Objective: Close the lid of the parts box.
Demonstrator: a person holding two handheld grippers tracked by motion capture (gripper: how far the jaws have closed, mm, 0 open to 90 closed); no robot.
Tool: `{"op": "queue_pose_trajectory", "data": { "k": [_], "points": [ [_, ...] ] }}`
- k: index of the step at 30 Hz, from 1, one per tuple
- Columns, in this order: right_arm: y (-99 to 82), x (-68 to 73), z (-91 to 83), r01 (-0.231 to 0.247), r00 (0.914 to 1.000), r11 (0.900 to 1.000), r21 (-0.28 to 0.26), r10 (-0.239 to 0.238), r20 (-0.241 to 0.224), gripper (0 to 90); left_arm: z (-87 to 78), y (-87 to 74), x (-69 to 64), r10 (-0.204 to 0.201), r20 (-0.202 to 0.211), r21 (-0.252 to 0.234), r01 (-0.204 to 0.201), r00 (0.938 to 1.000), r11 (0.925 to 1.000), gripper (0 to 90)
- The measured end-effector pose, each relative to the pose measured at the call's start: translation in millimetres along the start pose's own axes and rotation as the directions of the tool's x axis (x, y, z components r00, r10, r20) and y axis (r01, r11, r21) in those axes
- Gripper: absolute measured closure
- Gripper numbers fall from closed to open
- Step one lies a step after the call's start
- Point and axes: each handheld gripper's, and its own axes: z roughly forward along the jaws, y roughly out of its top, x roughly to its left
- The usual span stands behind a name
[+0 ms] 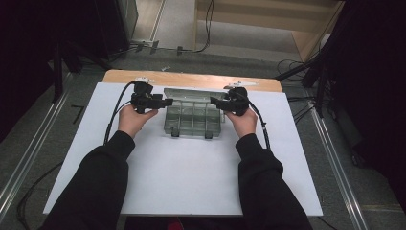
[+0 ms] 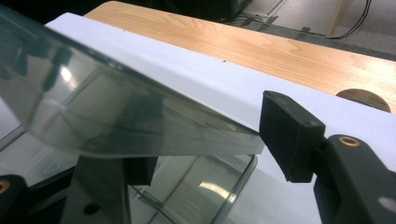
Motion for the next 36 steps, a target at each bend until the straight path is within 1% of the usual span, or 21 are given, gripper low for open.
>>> {"op": "queue_pose_trajectory", "data": {
  "k": [2, 3, 4, 5, 6, 7, 9, 12, 14, 16, 20, 23, 27, 31, 34, 36],
  "points": [
    [-0.3, -0.2, -0.5, 0.002, 1.0000, 1.0000, -0.002, -0.002, -0.001, 39.0, -5.8, 0.4, -1.1, -0.015, 0.014, 0.026, 0.014, 0.9998, 0.9995, 57.4],
    [-0.3, 0.2, -0.8, -0.003, 1.0000, 1.0000, -0.002, 0.003, -0.002, 38.9, -7.2, 1.1, -1.6, -0.020, 0.042, 0.042, 0.018, 0.9989, 0.9989, 65.5],
    [-0.3, 0.3, -0.9, -0.002, 1.0000, 1.0000, -0.003, 0.002, -0.003, 38.8, -8.4, 2.2, -2.8, -0.020, 0.065, 0.052, 0.017, 0.9977, 0.9985, 75.9],
    [-0.3, 0.7, -1.1, -0.002, 1.0000, 1.0000, -0.004, 0.002, -0.003, 38.7, -9.3, 3.7, -4.6, -0.019, 0.090, 0.058, 0.014, 0.9957, 0.9982, 83.7],
    [-0.4, 0.9, -1.6, 0.001, 1.0000, 1.0000, -0.001, -0.001, -0.001, 38.6, -9.5, 5.9, -6.6, -0.028, 0.112, 0.069, 0.020, 0.9933, 0.9974, 89.4],
    [-0.6, 1.1, -2.0, 0.005, 1.0000, 1.0000, 0.001, -0.005, -0.001, 38.6, -9.5, 8.1, -9.4, -0.032, 0.121, 0.075, 0.023, 0.9921, 0.9969, 90.0],
    [-1.5, 1.6, -2.9, 0.006, 1.0000, 1.0000, 0.002, -0.006, -0.002, 38.1, -9.4, 11.9, -16.3, -0.012, 0.130, 0.078, 0.002, 0.9915, 0.9970, 90.0],
    [-3.3, 1.3, -4.0, 0.005, 0.9999, 1.0000, 0.005, -0.005, -0.010, 37.2, -10.8, 15.2, -24.3, 0.001, 0.130, 0.064, -0.009, 0.9915, 0.9979, 90.0],
    [-4.3, 1.3, -4.6, 0.002, 0.9999, 0.9999, 0.013, -0.002, -0.013, 37.1, -11.5, 15.8, -26.4, 0.004, 0.131, 0.060, -0.012, 0.9913, 0.9981, 90.0],
    [-5.2, 1.4, -5.0, -0.007, 0.9998, 0.9999, 0.015, 0.007, -0.018, 36.4, -12.4, 15.6, -26.5, 0.008, 0.129, 0.061, -0.016, 0.9916, 0.9980, 90.0],
    [-6.5, 2.1, -8.7, -0.009, 0.9999, 0.9997, 0.024, 0.009, -0.012, 35.5, -14.3, 15.3, -25.2, 0.011, 0.133, 0.054, -0.018, 0.9911, 0.9984, 90.0],
    [-8.5, 2.3, -12.9, -0.023, 0.9995, 0.9989, 0.040, 0.024, -0.020, 35.5, -16.5, 15.3, -25.0, 0.012, 0.133, 0.053, -0.019, 0.9910, 0.9984, 90.0],
    [-12.7, 2.4, -19.2, -0.029, 0.9991, 0.9979, 0.058, 0.031, -0.029, 35.5, -19.0, 14.7, -24.7, 0.014, 0.137, 0.055, -0.021, 0.9904, 0.9983, 90.0],
    [-16.9, 3.4, -27.2, -0.047, 0.9977, 0.9967, 0.067, 0.050, -0.045, 35.8, -22.0, 13.1, -26.4, 0.022, 0.141, 0.063, -0.032, 0.9897, 0.9975, 90.0],
    [-20.2, 4.5, -35.6, -0.055, 0.9964, 0.9959, 0.071, 0.059, -0.061, 36.6, -25.7, 10.9, -26.6, 0.021, 0.147, 0.069, -0.031, 0.9889, 0.9971, 90.0],
    [-22.4, 5.8, -40.6, -0.057, 0.9961, 0.9954, 0.077, 0.062, -0.064, 36.8, -28.2, 9.3, -26.2, 0.020, 0.150, 0.073, -0.032, 0.9885, 0.9968, 90.0]
  ]
}}
